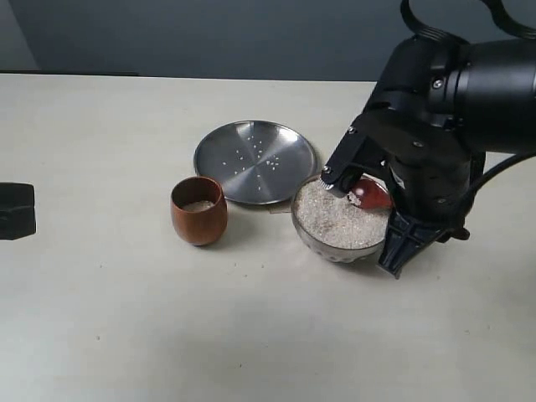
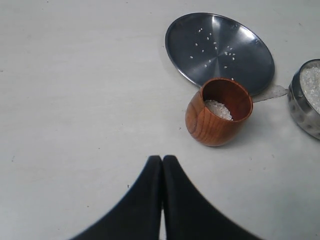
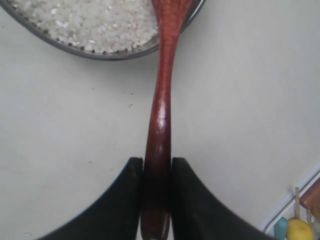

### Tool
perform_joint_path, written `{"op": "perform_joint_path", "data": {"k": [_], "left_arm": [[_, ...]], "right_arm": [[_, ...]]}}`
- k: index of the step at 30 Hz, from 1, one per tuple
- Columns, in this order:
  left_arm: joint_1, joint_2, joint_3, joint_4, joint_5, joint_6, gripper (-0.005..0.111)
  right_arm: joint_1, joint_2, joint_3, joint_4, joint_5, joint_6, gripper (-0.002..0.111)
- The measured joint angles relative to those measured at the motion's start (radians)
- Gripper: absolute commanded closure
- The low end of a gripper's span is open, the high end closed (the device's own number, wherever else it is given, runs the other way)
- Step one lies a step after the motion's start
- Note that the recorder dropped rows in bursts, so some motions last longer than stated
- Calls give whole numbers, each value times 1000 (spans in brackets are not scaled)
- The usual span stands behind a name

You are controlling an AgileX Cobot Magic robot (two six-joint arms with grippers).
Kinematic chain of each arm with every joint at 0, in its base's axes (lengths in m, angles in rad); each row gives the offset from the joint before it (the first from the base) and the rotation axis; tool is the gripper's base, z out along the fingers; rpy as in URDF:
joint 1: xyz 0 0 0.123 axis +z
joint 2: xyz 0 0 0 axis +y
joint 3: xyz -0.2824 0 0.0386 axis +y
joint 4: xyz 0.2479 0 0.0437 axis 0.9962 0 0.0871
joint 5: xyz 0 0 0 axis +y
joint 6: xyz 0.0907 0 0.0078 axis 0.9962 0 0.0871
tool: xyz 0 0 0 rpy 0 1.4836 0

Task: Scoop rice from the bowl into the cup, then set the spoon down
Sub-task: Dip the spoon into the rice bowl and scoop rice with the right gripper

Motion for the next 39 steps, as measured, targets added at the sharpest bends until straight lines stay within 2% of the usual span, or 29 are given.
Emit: {"op": "perform_joint_path", "data": {"k": [8, 39], "left_arm": [[0, 0, 0, 0, 2, 0, 106], [0, 0, 0, 0, 2, 0, 106]], "right_arm": [[0, -14, 0, 58, 0, 4, 109], [0, 33, -2, 98, -54, 33, 109]]}}
